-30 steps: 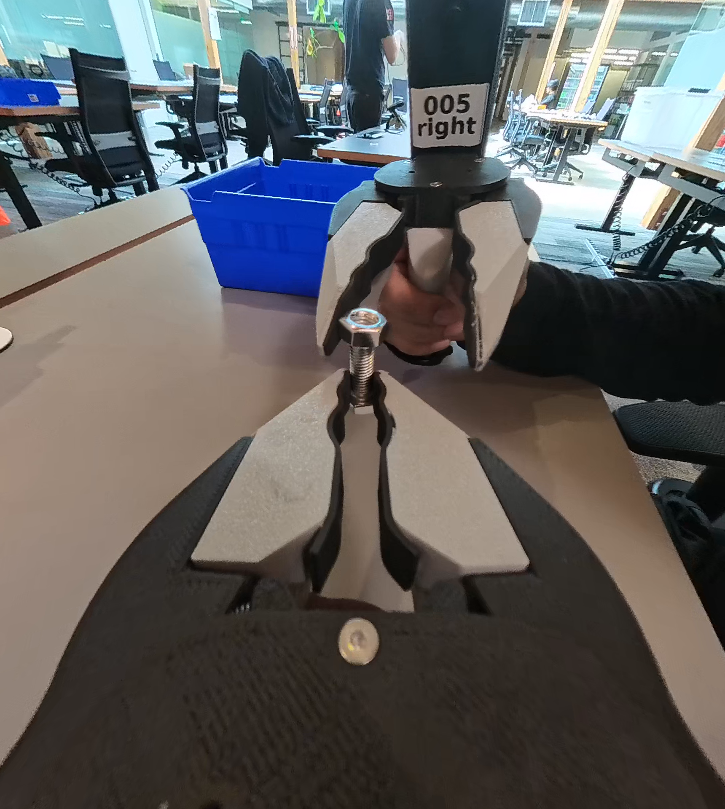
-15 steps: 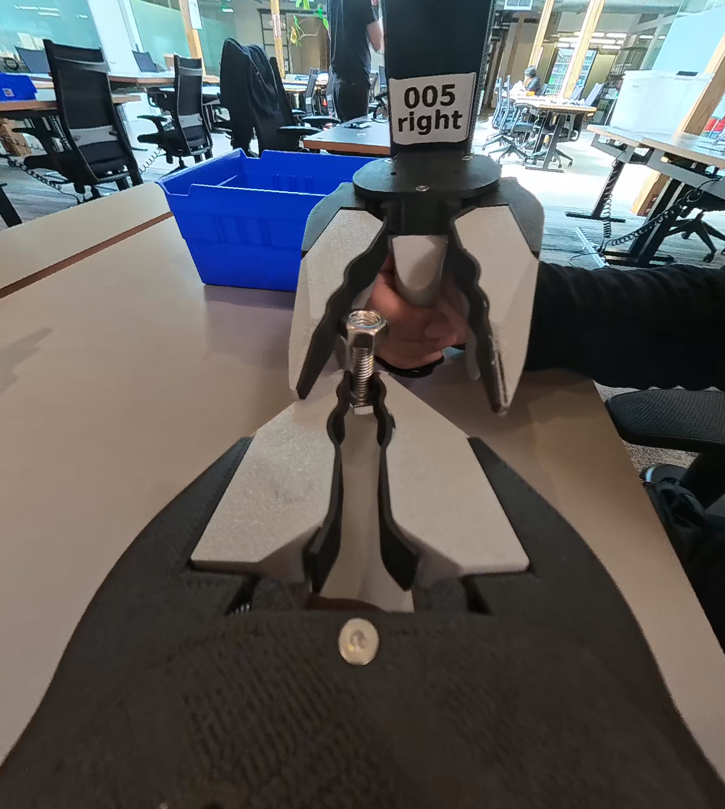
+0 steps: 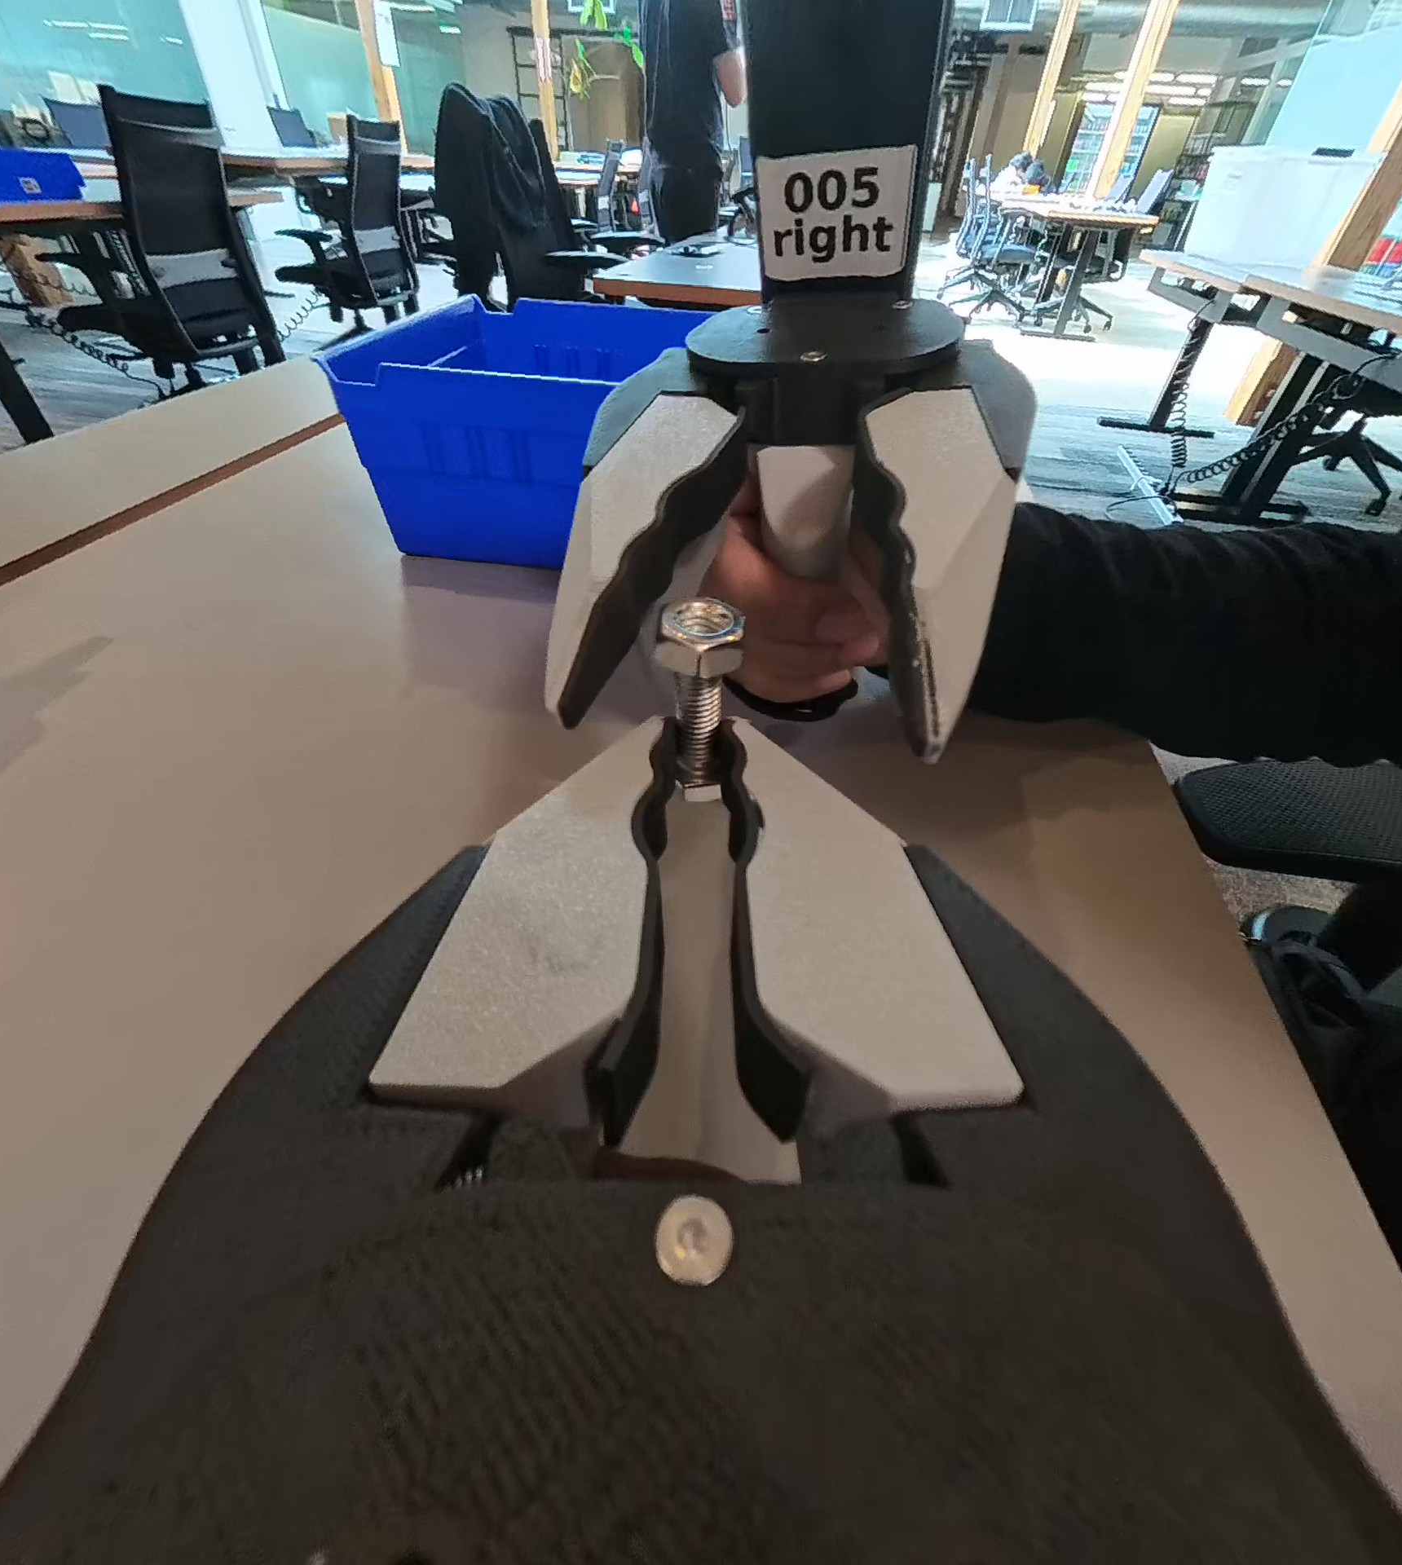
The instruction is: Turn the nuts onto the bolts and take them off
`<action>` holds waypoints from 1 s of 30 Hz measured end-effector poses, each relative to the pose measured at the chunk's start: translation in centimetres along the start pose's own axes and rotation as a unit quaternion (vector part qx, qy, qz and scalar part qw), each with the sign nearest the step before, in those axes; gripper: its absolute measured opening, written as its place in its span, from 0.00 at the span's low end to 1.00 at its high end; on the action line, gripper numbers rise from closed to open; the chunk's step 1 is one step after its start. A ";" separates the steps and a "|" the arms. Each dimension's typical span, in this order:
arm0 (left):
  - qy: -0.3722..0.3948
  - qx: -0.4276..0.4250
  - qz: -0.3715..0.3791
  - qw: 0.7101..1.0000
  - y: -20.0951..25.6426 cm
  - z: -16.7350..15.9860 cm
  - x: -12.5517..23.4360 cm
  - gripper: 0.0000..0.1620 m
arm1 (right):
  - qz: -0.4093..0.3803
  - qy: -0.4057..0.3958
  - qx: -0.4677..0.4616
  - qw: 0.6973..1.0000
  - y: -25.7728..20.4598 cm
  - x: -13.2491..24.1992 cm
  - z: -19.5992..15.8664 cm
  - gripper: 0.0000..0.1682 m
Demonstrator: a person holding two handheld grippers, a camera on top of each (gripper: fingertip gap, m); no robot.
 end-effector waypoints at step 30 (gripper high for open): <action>-0.003 -0.003 0.021 1.000 -0.5 0.0 0.1 0.04 | -0.004 -0.013 -0.001 1.000 0.0 -0.6 -0.2 0.35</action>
Point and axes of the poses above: each gripper's, where its closed fingertips meet, x back along the fingers, z out of its top, y = z × x across the jaws, the point moved 8 cm from there along x, back along the fingers, and after that the axes turned 7 degrees about -x, right-handed, at the moved point
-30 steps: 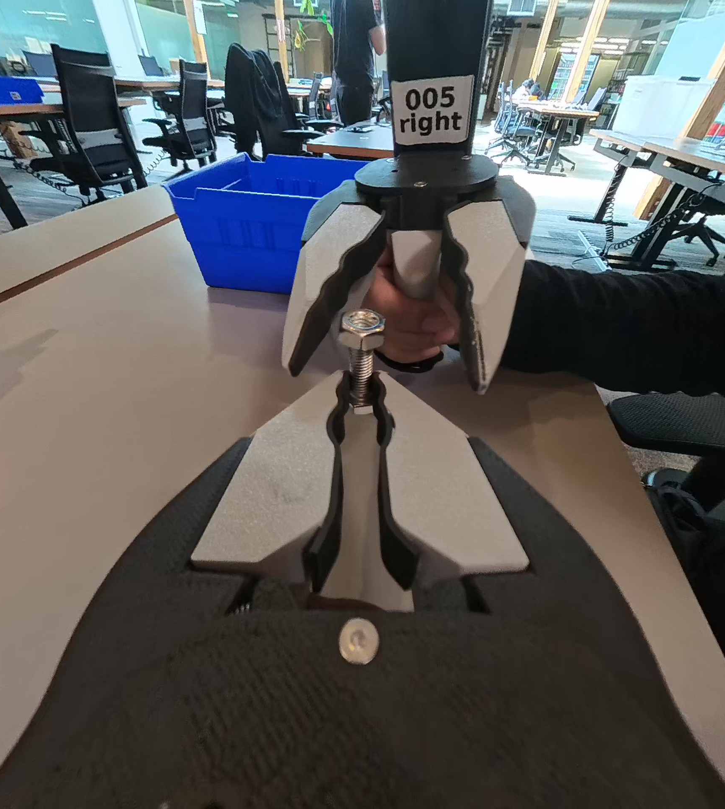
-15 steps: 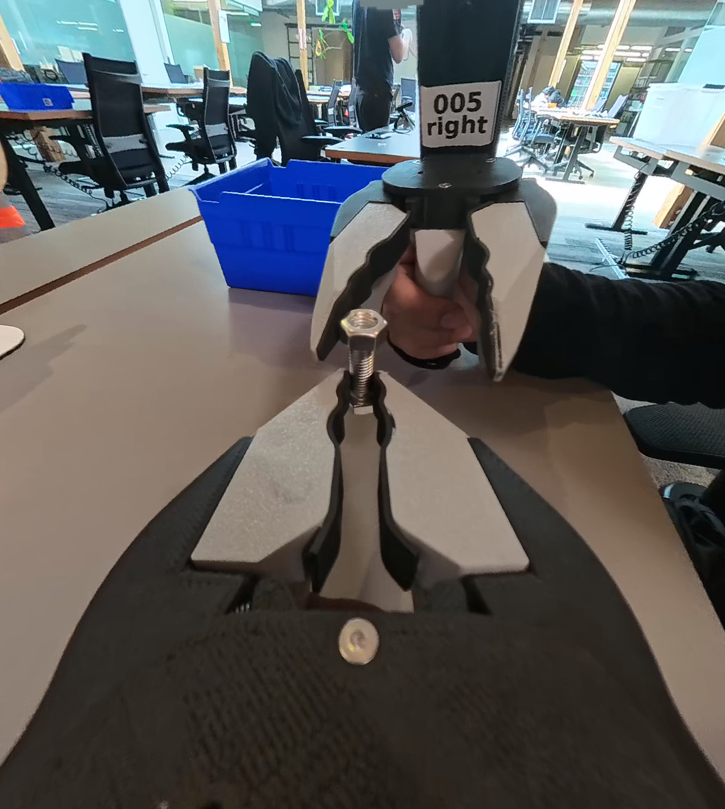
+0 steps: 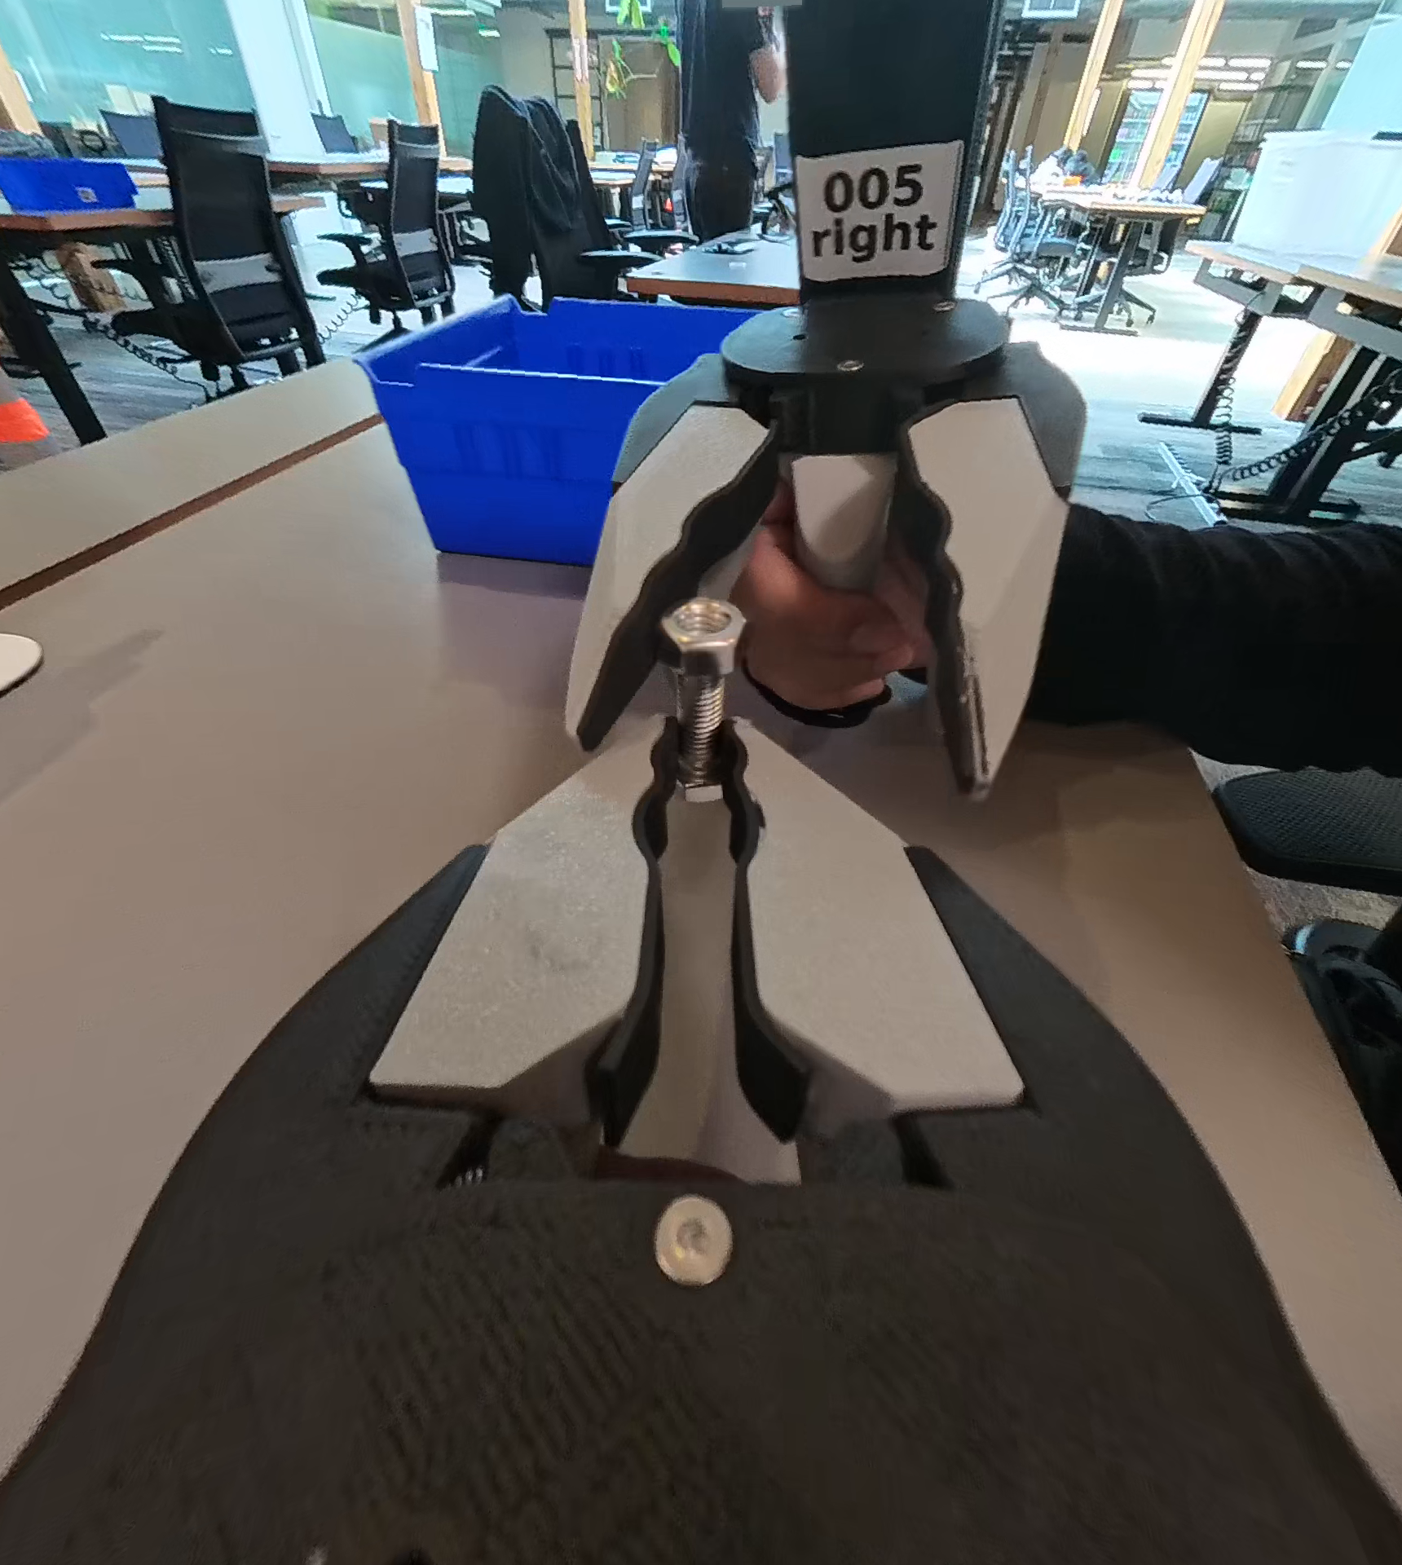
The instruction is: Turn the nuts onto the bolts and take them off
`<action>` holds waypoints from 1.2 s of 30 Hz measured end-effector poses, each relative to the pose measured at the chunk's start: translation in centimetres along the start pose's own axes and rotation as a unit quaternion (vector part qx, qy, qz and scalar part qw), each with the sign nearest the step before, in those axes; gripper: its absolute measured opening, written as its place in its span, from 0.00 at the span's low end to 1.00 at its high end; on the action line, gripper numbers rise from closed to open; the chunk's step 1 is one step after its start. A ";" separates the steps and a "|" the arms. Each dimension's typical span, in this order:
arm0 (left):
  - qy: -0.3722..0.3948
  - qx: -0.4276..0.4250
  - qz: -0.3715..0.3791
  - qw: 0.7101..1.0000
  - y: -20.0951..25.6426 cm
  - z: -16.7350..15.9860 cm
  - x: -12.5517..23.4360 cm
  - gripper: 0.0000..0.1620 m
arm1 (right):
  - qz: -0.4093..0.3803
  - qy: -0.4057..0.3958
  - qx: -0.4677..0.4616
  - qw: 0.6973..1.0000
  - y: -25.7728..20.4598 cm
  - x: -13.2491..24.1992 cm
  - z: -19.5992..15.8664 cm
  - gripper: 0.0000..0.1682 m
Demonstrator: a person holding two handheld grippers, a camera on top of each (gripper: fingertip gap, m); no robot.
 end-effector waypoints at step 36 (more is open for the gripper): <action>0.011 0.028 0.047 0.998 -1.5 -0.1 0.5 0.04 | -0.025 0.024 -0.022 0.999 0.7 -0.1 0.4 0.44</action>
Point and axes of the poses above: each gripper's, where its closed fingertips meet, x back along the fingers, z out of its top, y = z × x across the jaws, the point moved 8 cm from there along x, back along the fingers, and after that the axes turned 7 degrees about -x, right-handed, at the moved point
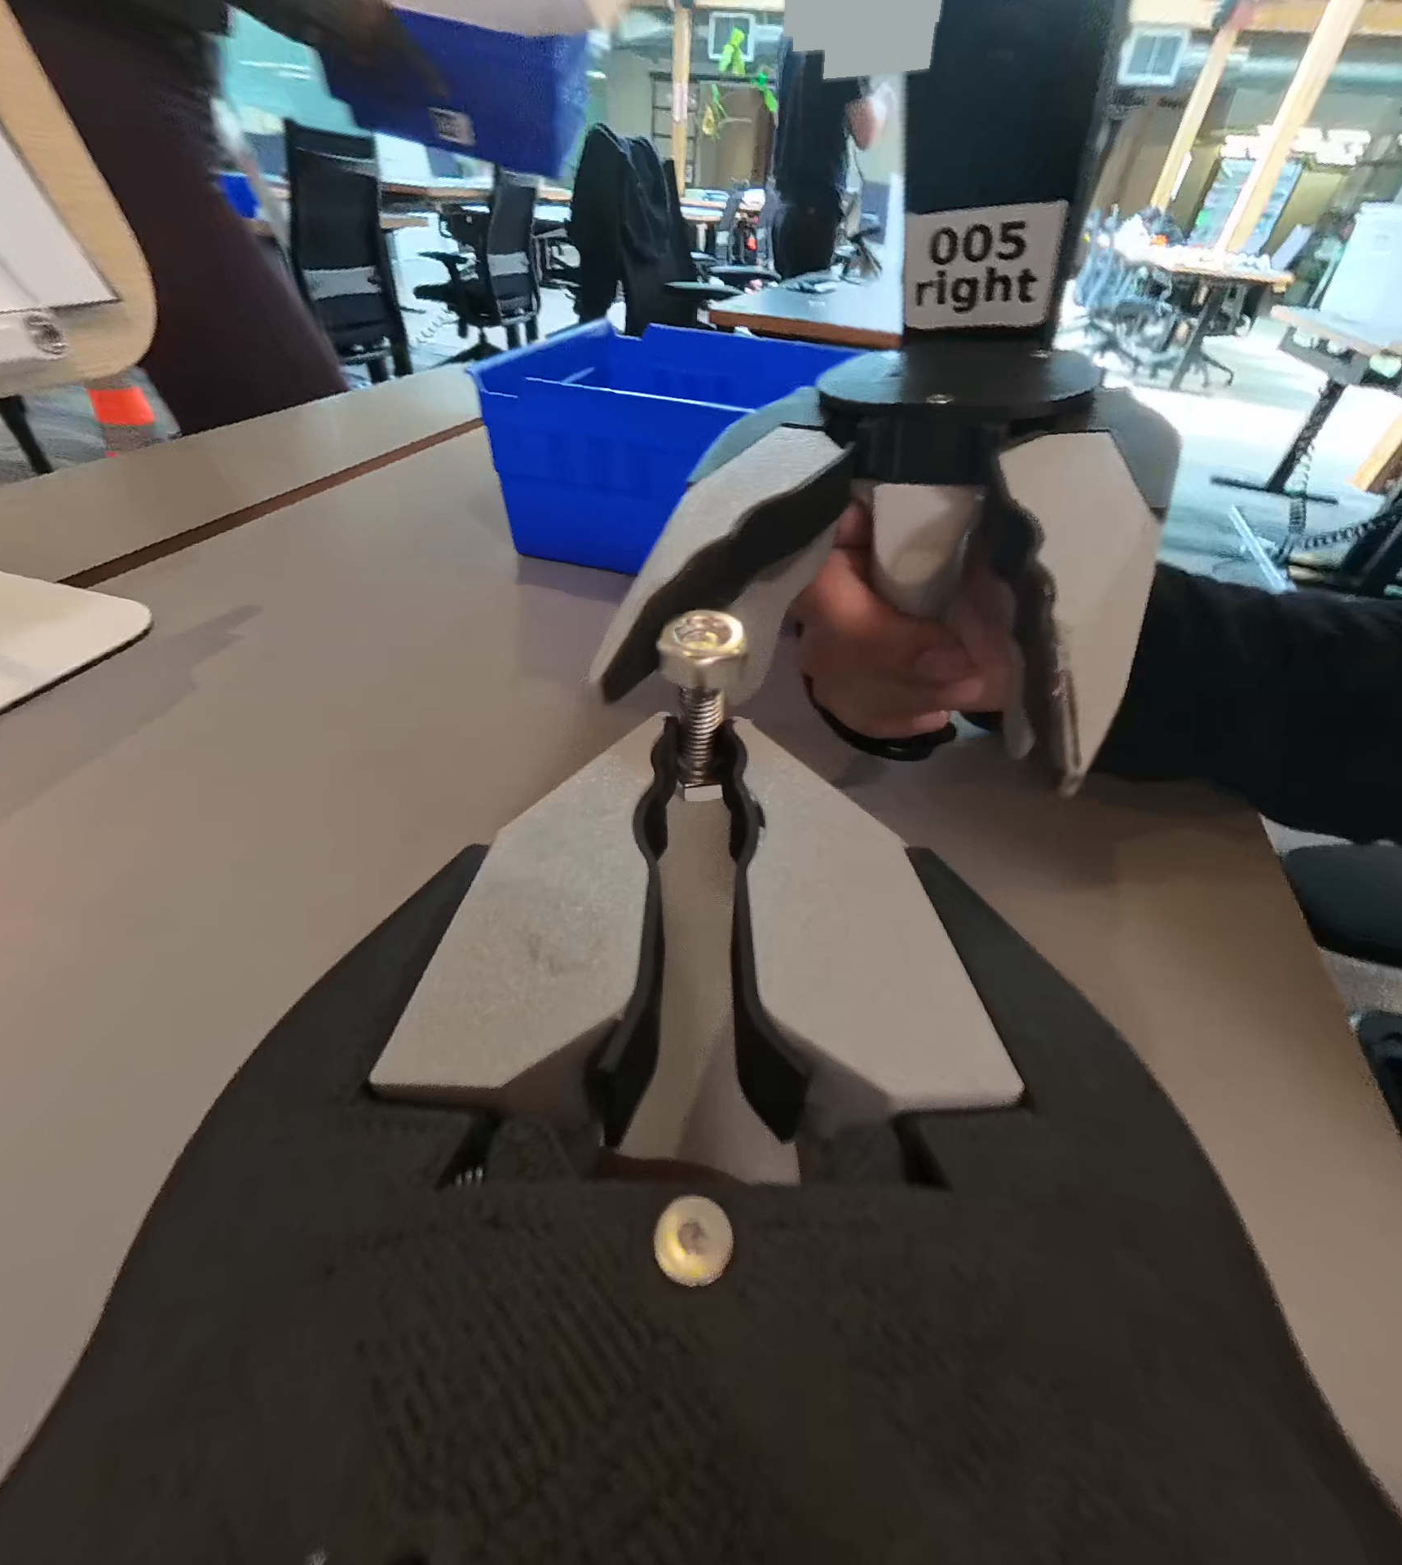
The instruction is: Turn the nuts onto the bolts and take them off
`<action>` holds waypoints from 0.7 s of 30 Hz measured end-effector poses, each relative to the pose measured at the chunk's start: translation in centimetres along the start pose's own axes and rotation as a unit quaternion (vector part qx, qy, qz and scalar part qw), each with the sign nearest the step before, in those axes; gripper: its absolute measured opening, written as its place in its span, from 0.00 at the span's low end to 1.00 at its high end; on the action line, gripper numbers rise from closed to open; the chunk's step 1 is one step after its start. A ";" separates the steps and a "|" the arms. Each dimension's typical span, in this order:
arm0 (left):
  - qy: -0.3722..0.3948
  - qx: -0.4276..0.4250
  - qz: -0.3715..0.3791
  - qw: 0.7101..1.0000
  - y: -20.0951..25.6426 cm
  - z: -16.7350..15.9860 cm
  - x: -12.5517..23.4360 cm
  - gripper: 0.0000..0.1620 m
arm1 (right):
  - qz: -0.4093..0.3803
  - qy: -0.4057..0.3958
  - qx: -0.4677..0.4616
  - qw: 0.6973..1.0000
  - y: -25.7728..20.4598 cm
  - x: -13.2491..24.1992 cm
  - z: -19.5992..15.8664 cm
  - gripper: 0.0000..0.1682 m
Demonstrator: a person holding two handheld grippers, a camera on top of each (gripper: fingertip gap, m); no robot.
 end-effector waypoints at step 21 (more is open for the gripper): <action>0.021 0.032 0.027 0.999 -1.3 0.4 1.0 0.04 | -0.011 0.045 -0.010 0.999 0.4 1.6 1.0 0.39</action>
Point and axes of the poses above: each gripper's, where its closed fingertips meet, x back along the fingers, z out of its top, y = z × x across the jaws, the point moved 8 cm from there along x, back along the fingers, and after that the axes turned 7 degrees about -x, right-handed, at the moved point
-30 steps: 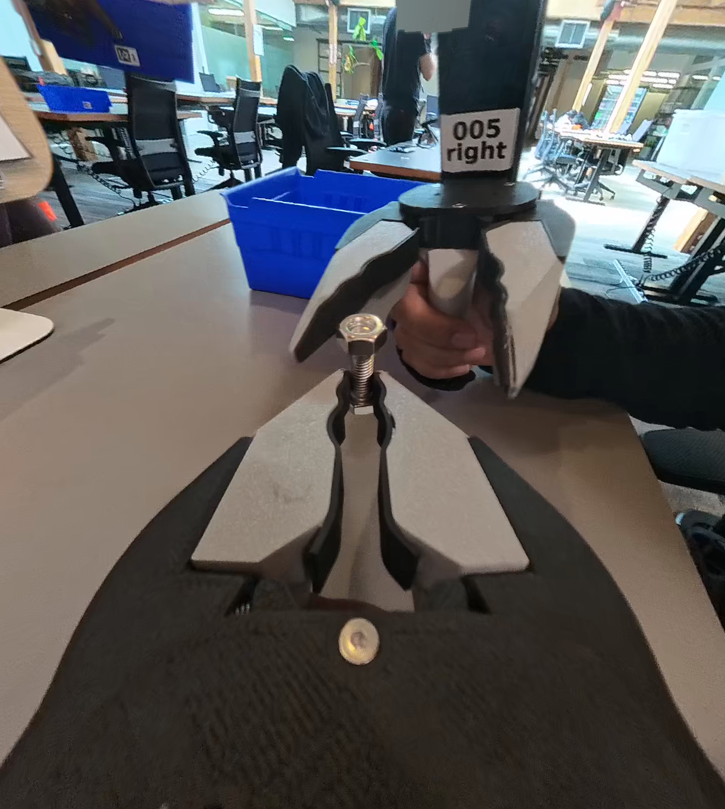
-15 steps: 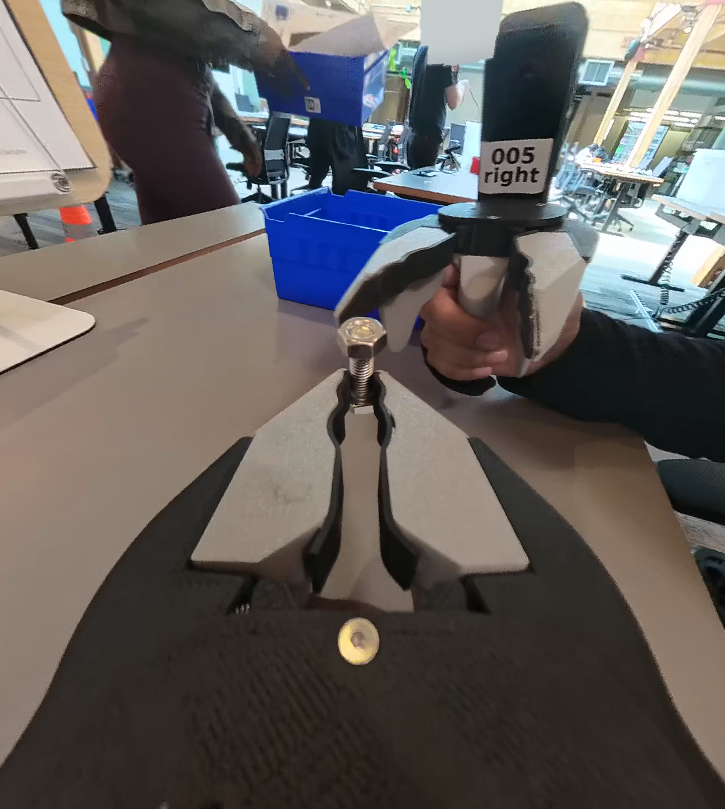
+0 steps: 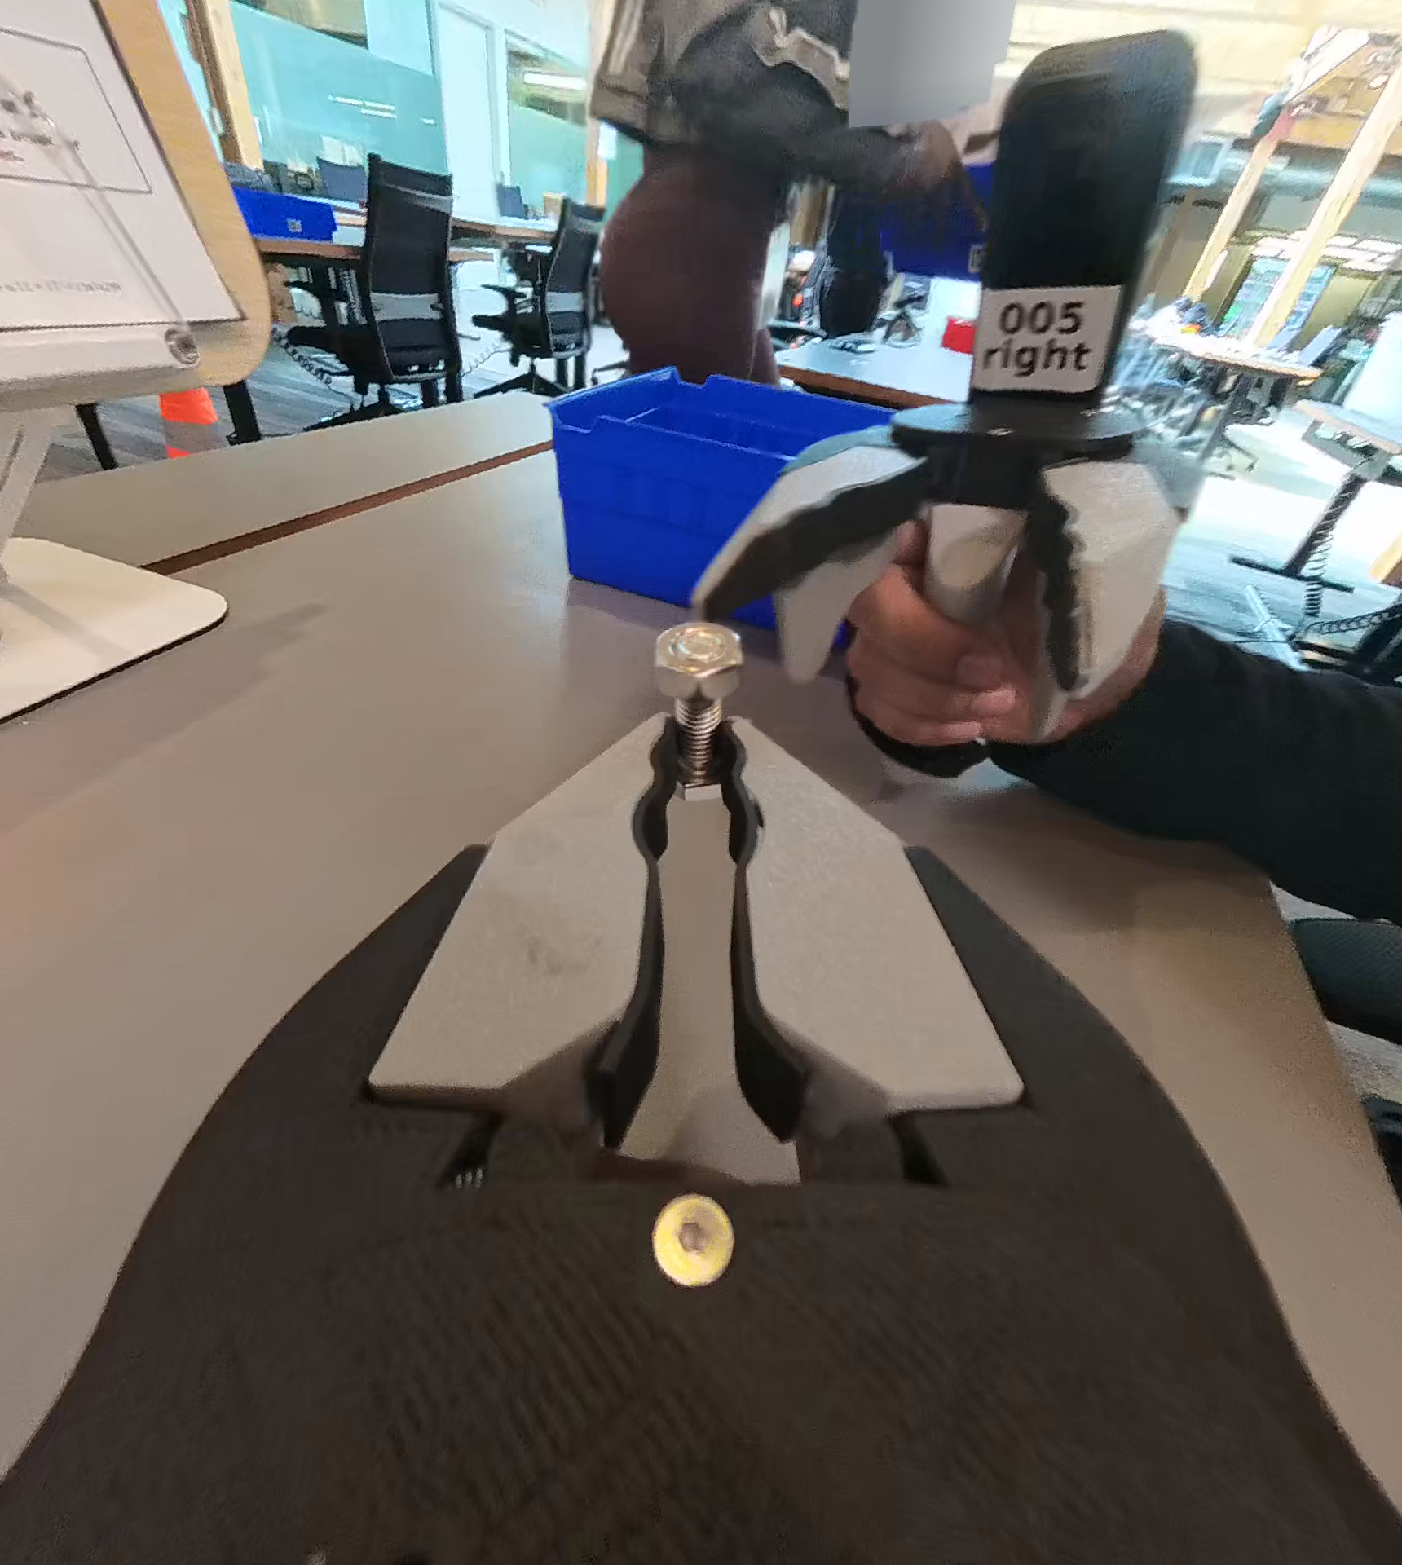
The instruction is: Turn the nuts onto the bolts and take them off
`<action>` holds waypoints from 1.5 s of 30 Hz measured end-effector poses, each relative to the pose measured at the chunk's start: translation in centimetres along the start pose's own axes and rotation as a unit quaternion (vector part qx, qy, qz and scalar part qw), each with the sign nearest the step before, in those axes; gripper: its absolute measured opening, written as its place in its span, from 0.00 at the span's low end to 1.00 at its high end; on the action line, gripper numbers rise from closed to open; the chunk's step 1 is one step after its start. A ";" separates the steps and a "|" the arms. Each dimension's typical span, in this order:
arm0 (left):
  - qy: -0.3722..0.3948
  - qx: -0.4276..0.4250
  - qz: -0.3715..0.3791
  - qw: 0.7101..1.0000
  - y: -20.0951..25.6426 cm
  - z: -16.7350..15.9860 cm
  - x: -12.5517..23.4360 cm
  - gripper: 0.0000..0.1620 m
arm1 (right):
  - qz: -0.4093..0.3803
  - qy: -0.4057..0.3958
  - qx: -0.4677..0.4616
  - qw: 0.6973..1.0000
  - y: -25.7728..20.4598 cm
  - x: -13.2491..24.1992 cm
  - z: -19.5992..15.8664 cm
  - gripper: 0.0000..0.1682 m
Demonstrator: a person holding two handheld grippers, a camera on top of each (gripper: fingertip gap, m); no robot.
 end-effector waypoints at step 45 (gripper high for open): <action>-0.050 -0.018 0.010 0.999 0.6 -1.1 -1.1 0.04 | -0.079 -0.043 -0.052 0.995 2.5 -1.0 -1.7 0.09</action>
Point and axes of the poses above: each gripper's, where its closed fingertips meet, x back along the fingers, z out of its top, y = z × x across the jaws, the point moved 8 cm from there along x, back along the fingers, and after that the axes turned 7 degrees about -x, right-handed, at the moved point
